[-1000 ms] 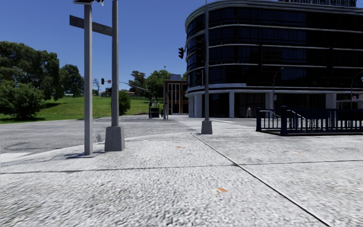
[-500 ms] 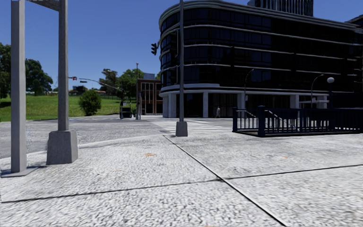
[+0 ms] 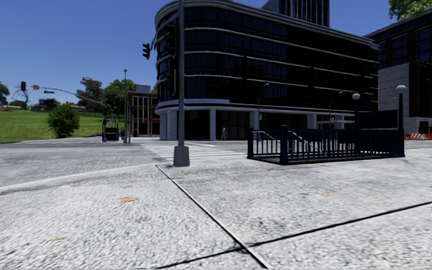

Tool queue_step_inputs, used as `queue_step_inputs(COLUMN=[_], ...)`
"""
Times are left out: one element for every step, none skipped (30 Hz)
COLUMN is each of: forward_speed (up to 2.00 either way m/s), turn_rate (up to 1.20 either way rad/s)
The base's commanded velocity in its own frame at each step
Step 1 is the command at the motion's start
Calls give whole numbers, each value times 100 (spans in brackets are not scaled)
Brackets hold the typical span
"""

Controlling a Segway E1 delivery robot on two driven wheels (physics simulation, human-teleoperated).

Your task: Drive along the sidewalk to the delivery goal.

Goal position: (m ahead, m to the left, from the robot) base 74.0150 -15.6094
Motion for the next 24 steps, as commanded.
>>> queue_step_inputs(forward_speed=[141,141,141,141,141,141,141,141,141,141,141,141,141,141,141,142,142,142,142,142,142,144,151,151], turn_rate=[-25,-22,-21,-21,-21,-21,-21,-21,-21,-21,-18,0,0,0,0,0,0,0,0,0,0,0,0,0])
